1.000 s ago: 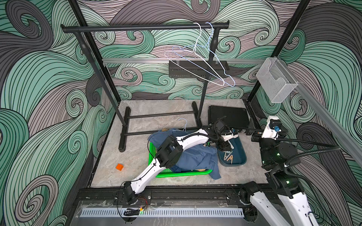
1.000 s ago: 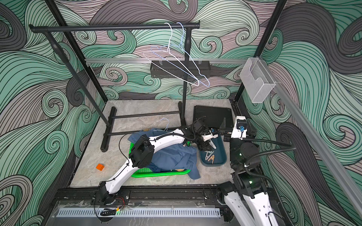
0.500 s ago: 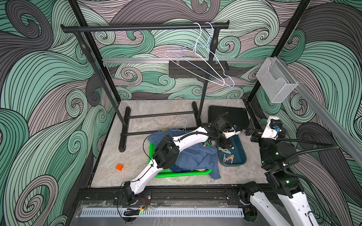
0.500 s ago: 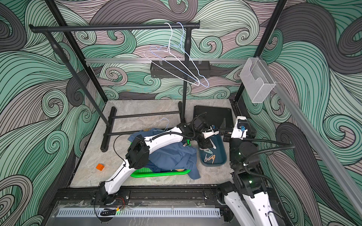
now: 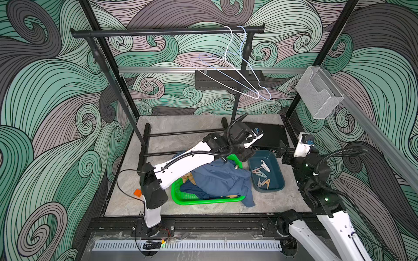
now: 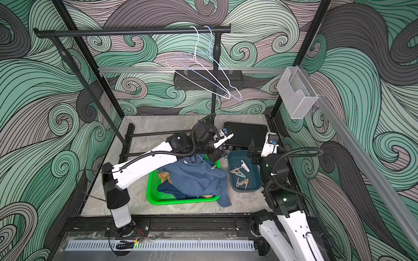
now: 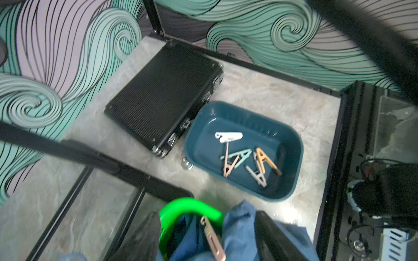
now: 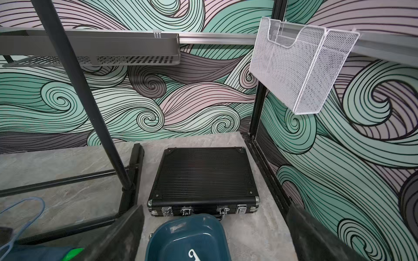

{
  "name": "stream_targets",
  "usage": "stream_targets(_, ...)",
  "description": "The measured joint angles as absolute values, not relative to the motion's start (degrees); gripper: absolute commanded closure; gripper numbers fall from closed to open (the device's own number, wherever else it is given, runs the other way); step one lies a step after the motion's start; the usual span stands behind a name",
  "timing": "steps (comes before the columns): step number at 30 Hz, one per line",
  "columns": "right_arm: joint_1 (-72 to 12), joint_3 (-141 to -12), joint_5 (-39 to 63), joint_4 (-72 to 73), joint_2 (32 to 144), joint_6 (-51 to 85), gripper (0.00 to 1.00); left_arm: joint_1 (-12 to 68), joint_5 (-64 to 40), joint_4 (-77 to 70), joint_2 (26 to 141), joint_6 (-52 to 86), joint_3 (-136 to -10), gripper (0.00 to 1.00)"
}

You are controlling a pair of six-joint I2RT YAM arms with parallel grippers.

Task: Remove the clothespins securing t-shirts to the hanger
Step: Place the clothespin in the storage box, then pick up the hanger from the basket.

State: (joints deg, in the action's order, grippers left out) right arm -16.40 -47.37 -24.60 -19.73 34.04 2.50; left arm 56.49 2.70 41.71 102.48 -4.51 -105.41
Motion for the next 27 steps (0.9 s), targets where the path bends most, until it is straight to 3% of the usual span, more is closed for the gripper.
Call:
stream_targets(8,-16.4,-47.1,-20.6,-22.5,35.0,6.5,0.01,47.1,6.3,51.8,96.1,0.2,-97.3,0.34)
stream_targets(14,-16.4,-47.1,-18.6,-23.2,36.0,7.1,0.01,38.3,3.1,55.7,94.0,2.3,-94.5,0.38)
stream_targets(27,-16.4,-47.1,-16.5,-23.0,36.8,7.0,0.01,32.0,-12.5,59.0,108.7,0.7,-103.3,0.52)
